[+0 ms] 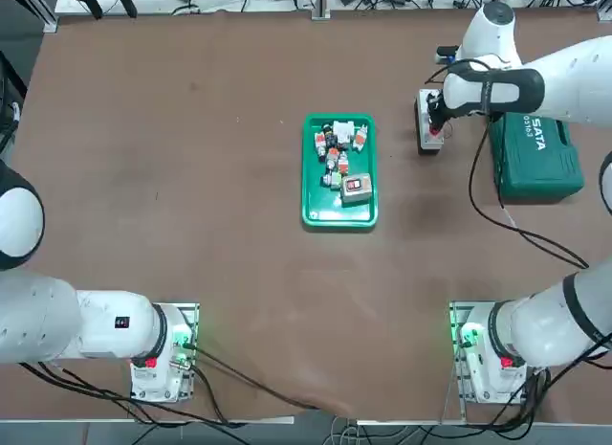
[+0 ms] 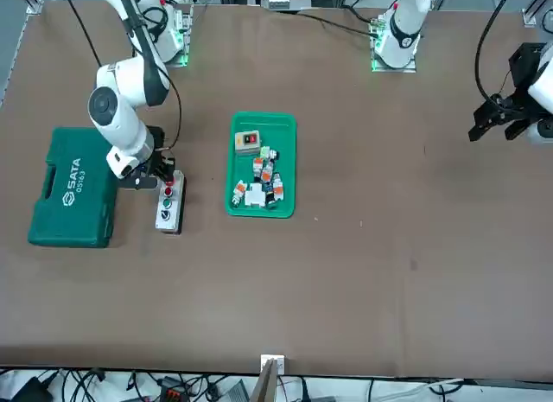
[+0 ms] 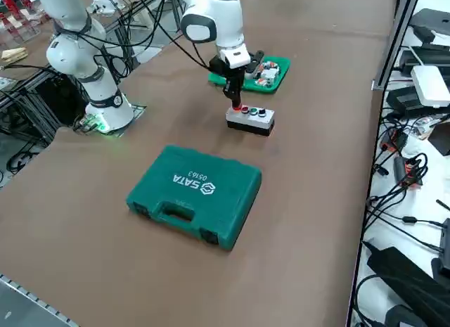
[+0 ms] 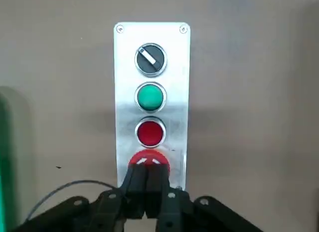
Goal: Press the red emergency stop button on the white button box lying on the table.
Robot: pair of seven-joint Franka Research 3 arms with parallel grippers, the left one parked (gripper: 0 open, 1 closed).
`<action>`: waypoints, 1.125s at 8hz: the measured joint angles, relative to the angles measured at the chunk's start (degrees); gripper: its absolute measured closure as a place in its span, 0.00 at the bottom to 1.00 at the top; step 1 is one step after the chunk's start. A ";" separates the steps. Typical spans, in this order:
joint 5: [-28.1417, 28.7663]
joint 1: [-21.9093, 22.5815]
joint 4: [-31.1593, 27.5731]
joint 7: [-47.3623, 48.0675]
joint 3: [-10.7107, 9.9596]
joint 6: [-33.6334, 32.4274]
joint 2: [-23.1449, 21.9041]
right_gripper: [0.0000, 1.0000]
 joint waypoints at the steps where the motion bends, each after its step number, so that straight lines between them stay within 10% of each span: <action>1: 0.00 0.00 -0.01 0.00 0.00 0.02 0.01 0.98; 9: 0.00 0.01 0.06 0.01 -0.05 0.56 0.71 0.98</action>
